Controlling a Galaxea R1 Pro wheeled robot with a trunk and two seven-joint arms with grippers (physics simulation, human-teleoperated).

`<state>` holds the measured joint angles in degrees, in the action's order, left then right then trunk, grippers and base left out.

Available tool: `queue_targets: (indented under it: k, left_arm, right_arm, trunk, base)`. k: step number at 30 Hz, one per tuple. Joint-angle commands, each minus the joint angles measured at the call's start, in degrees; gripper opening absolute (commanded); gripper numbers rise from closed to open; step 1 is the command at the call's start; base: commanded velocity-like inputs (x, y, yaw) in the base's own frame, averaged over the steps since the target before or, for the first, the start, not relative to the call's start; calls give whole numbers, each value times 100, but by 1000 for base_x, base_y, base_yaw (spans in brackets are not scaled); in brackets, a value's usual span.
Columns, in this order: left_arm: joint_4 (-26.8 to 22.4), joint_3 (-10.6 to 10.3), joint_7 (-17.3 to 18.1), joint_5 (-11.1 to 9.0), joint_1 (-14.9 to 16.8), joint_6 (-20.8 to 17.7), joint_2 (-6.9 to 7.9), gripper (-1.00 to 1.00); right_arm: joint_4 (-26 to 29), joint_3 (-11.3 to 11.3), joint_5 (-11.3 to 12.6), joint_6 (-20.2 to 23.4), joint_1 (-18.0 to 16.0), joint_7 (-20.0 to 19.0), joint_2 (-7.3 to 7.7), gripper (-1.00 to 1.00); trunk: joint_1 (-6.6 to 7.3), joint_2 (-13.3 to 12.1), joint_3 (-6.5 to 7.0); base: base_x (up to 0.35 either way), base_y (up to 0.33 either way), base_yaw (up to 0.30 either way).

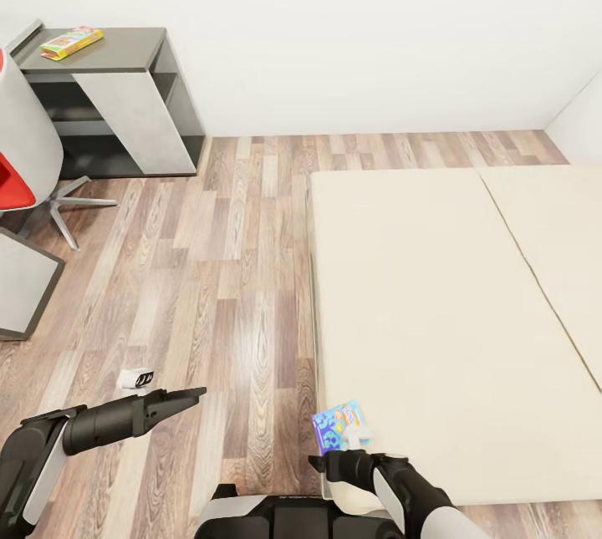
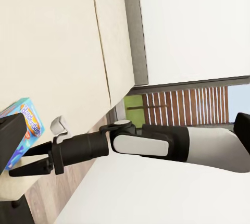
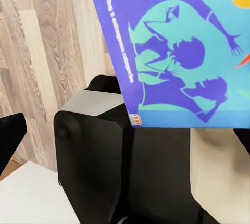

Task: Put all the toys in the child's room - the three board games (two on the bed and one on the table), the two jigsaw puzzles on the table, and the tennis ball on the table - inside the toy box on the table in the child's room.

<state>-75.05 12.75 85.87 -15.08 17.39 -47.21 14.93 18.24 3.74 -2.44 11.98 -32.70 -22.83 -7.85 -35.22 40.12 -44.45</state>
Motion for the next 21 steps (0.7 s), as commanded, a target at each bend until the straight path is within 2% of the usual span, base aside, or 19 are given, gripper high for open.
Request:
queue_targets:
  k: [1, 21]
  left_arm:
    - [-1, 0, 18, -3, 1, -60, 2, 100]
    - [-1, 0, 9, 5, 1, -60, 2, 100]
  right_arm:
    - [13, 40, -28, 41, 1, -27, -8, 100]
    - [22, 30, -39, 32, 1, -28, -24, 100]
  trunk:
    - [-1, 5, -4]
    - [-1, 5, -4]
  base:
    - [0, 0, 0]
    - [0, 0, 0]
